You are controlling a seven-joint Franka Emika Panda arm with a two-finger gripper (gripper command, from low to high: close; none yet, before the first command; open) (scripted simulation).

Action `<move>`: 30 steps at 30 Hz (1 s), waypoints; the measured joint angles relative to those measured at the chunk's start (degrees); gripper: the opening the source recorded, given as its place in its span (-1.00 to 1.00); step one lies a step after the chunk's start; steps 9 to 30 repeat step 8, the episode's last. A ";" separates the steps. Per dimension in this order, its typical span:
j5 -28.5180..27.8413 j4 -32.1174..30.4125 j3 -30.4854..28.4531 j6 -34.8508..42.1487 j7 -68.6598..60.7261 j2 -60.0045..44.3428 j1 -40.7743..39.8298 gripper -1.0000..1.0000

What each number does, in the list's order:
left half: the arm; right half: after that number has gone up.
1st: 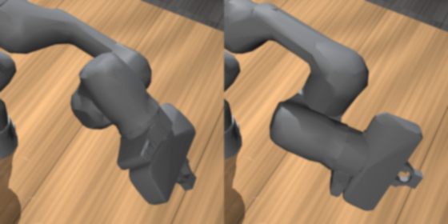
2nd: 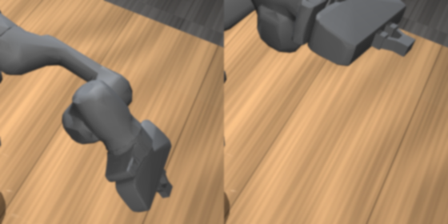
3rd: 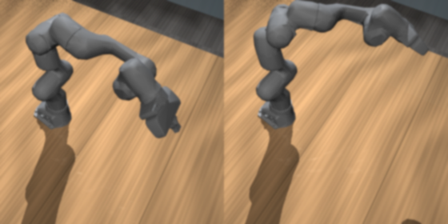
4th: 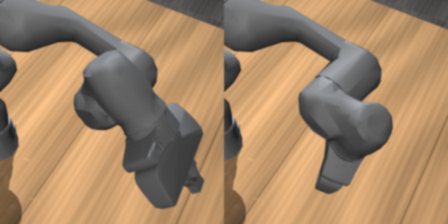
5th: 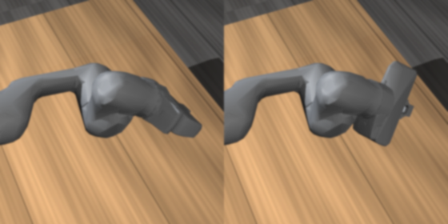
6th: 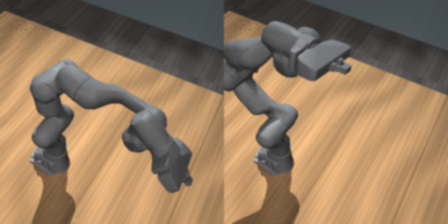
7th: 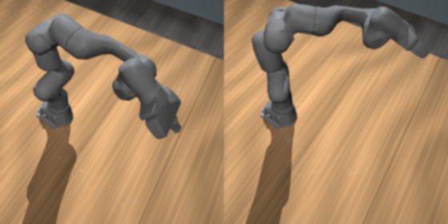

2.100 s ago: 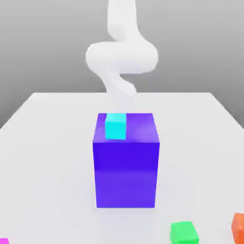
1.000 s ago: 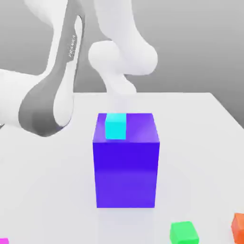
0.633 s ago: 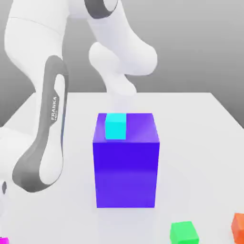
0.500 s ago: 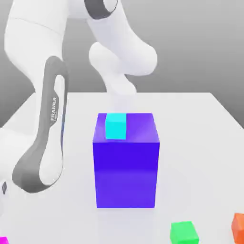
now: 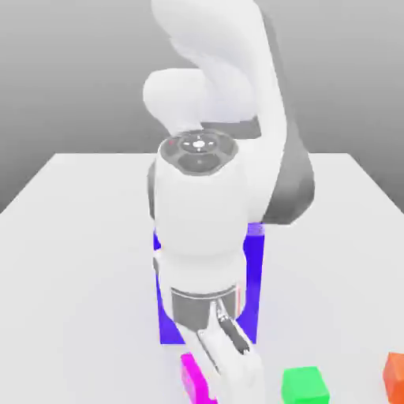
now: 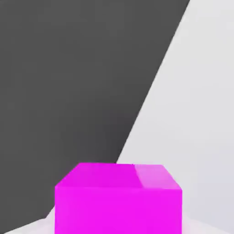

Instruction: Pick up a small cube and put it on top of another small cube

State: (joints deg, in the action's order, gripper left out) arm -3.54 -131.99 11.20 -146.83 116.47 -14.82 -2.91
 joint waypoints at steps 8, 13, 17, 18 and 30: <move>-5.29 -1.85 0.13 -7.02 6.96 -5.63 6.83 1.00; -5.29 -1.85 0.13 -7.02 6.96 -5.63 6.83 1.00; -5.29 -1.85 0.13 -7.02 6.96 -5.63 6.83 1.00; -5.29 -1.85 0.13 -7.02 6.96 -5.63 6.83 1.00; -5.29 -1.85 0.13 -7.02 6.96 -5.63 6.83 1.00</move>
